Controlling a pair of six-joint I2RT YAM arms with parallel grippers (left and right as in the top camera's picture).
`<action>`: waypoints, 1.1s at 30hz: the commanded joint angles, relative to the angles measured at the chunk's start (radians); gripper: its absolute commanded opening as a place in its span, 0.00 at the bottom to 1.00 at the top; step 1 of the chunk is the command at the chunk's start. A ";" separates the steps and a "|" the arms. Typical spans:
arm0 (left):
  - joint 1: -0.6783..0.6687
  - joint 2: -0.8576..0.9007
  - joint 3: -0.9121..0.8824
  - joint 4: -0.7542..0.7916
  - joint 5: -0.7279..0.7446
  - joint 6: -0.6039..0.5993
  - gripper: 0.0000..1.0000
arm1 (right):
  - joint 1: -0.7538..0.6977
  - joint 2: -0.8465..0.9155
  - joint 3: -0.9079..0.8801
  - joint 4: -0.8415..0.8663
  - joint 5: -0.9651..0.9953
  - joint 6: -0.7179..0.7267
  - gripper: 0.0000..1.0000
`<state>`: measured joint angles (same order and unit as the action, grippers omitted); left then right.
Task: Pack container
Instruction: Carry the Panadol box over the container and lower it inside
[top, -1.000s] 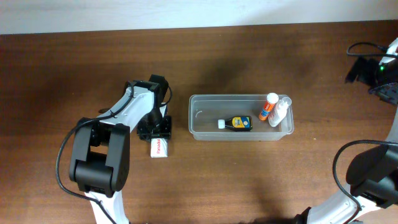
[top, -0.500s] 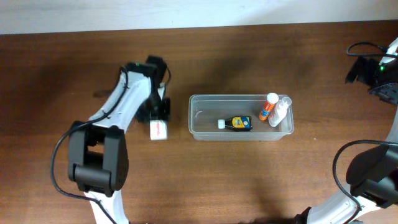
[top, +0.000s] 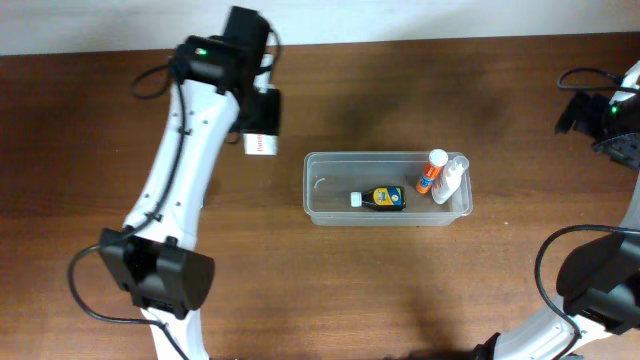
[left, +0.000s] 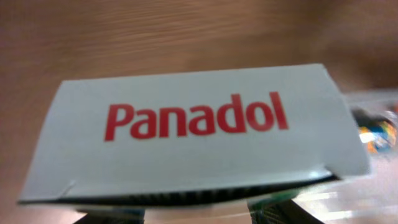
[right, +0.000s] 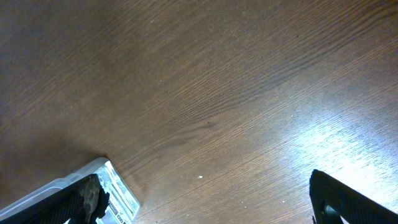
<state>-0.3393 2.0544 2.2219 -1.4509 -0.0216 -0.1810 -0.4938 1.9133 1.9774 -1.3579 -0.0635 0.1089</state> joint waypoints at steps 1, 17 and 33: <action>-0.102 0.011 0.025 -0.006 0.069 0.085 0.52 | 0.003 -0.004 -0.005 0.000 0.012 0.005 0.98; -0.355 0.023 0.019 0.003 0.104 0.351 0.53 | 0.003 -0.004 -0.005 0.000 0.012 0.005 0.98; -0.377 0.150 0.018 0.041 0.104 0.626 0.54 | 0.003 -0.004 -0.005 0.000 0.012 0.005 0.98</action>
<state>-0.7013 2.2055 2.2253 -1.4143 0.0776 0.3790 -0.4938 1.9133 1.9774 -1.3579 -0.0635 0.1089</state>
